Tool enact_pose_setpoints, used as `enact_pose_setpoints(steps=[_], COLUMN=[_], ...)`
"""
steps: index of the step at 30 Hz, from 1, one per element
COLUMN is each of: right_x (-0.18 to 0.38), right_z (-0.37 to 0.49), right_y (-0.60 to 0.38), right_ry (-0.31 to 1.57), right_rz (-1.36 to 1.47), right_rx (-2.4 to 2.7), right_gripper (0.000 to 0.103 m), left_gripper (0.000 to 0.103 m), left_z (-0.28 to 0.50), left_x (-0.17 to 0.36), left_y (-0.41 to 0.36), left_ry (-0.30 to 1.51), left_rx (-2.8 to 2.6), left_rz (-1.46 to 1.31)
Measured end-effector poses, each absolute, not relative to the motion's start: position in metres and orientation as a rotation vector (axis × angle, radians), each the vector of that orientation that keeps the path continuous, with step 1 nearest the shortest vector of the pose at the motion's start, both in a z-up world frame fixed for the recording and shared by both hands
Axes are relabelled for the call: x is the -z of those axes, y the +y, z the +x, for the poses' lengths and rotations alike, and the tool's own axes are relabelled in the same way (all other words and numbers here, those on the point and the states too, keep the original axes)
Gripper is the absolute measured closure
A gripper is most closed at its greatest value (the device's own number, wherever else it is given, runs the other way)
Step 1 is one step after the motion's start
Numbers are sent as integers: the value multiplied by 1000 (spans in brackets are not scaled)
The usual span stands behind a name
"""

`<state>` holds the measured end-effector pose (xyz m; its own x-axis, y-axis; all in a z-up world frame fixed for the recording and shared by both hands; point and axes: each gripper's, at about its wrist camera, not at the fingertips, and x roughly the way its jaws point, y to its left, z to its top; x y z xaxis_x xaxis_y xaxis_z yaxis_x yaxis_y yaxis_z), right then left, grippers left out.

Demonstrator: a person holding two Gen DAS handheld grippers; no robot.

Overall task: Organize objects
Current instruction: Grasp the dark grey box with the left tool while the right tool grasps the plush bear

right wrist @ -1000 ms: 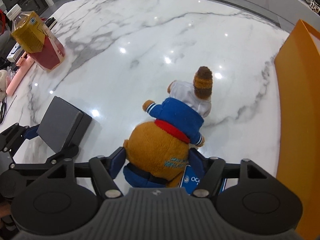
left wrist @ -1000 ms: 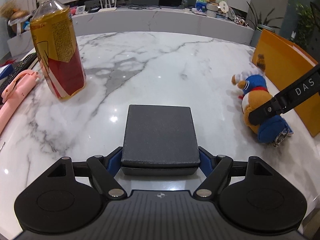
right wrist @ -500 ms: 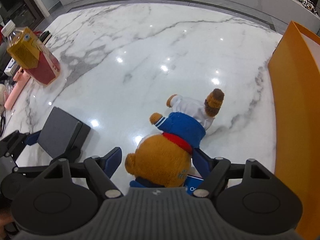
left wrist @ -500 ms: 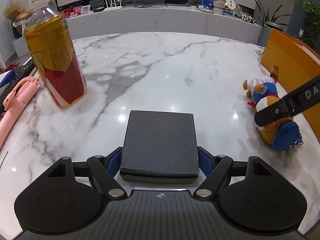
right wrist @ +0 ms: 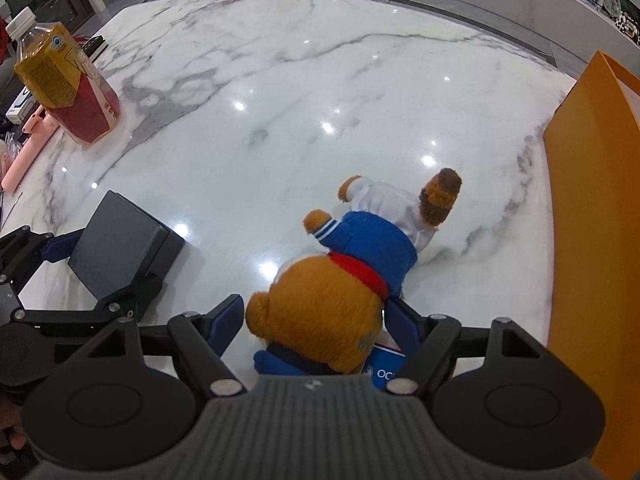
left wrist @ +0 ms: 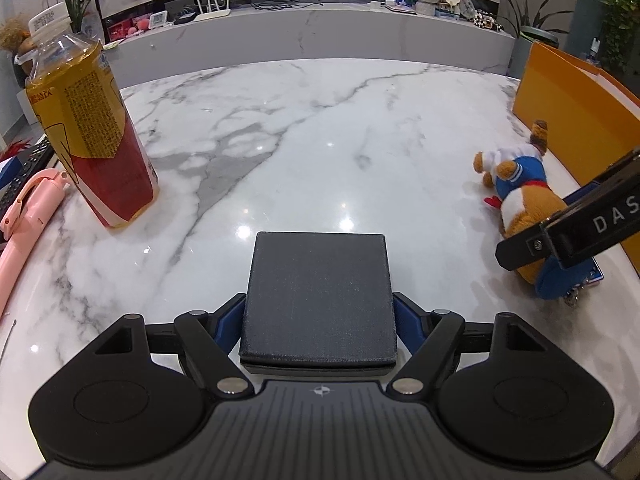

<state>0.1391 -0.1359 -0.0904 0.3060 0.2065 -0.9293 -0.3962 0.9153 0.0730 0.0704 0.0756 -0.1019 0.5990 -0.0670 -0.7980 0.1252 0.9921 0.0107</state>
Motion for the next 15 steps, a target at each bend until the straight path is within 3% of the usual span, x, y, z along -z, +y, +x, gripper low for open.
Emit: enact_pose_setpoints(steps=[7, 15], right_x=[92, 85], right_z=[138, 135], right_y=[-139, -146], right_ry=[1186, 1156], right_rz=[-190, -152], right_rx=[-401, -402], right_gripper=[37, 40], left_gripper=[15, 15], left_z=[65, 59], left_x=[97, 81], left_y=[73, 65], left_ry=[927, 895], left_rx=[130, 137], left_rz=[44, 62])
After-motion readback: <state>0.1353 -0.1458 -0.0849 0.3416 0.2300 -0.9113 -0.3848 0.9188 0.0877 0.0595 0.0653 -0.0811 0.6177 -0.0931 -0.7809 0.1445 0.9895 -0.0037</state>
